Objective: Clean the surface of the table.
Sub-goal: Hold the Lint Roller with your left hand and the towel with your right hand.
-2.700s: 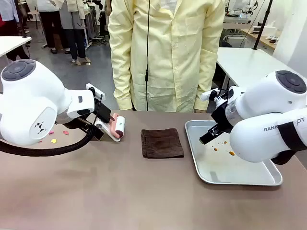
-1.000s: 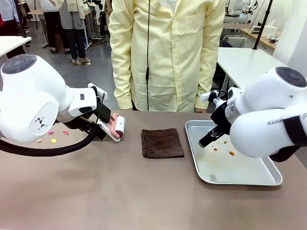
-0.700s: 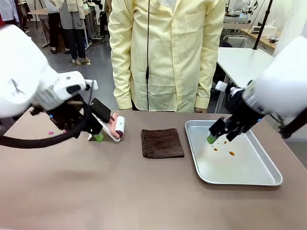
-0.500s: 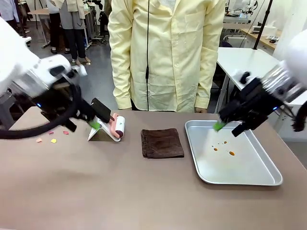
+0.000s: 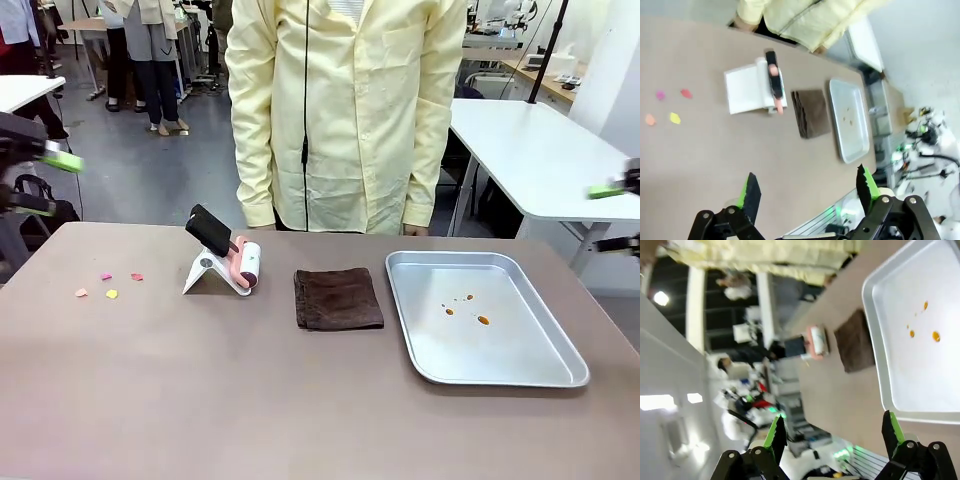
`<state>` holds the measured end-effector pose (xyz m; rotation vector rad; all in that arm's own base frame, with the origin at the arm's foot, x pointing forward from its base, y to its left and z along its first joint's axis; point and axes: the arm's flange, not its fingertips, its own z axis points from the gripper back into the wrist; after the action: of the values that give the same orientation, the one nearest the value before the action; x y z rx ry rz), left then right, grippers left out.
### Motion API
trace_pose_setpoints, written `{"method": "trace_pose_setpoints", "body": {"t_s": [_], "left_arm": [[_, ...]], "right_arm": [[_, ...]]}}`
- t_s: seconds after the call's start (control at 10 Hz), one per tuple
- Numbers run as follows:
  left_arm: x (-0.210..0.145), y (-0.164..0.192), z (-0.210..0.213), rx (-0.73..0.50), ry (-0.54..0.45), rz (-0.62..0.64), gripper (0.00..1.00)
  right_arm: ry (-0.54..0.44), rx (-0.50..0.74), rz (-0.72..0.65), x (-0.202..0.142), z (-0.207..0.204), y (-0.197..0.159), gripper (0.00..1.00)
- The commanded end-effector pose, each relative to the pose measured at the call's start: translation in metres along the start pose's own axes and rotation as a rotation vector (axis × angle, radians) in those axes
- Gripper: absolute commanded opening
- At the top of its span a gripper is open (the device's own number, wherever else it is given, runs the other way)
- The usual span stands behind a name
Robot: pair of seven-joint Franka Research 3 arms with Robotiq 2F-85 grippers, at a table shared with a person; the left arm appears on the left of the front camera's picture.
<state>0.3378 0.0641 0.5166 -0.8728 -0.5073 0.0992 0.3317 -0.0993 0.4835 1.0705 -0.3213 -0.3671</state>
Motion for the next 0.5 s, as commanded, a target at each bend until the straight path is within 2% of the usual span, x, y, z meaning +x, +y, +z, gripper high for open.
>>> {"method": "trace_pose_setpoints", "body": {"t_s": [0.0, 0.2, 0.4], "left_arm": [[-0.064, 0.047, 0.000, -0.124, -0.093, 0.050, 1.00], [-0.088, 0.087, 0.012, -0.227, -0.219, 0.137, 1.00], [-0.105, 0.106, 0.010, -0.255, -0.286, 0.209, 1.00]], "right_arm": [[-0.062, 0.141, -0.031, -0.025, 0.011, -0.053, 1.00], [-0.114, 0.209, -0.088, -0.021, 0.029, -0.087, 1.00], [-0.112, 0.218, -0.098, -0.016, 0.032, -0.098, 1.00]]}}
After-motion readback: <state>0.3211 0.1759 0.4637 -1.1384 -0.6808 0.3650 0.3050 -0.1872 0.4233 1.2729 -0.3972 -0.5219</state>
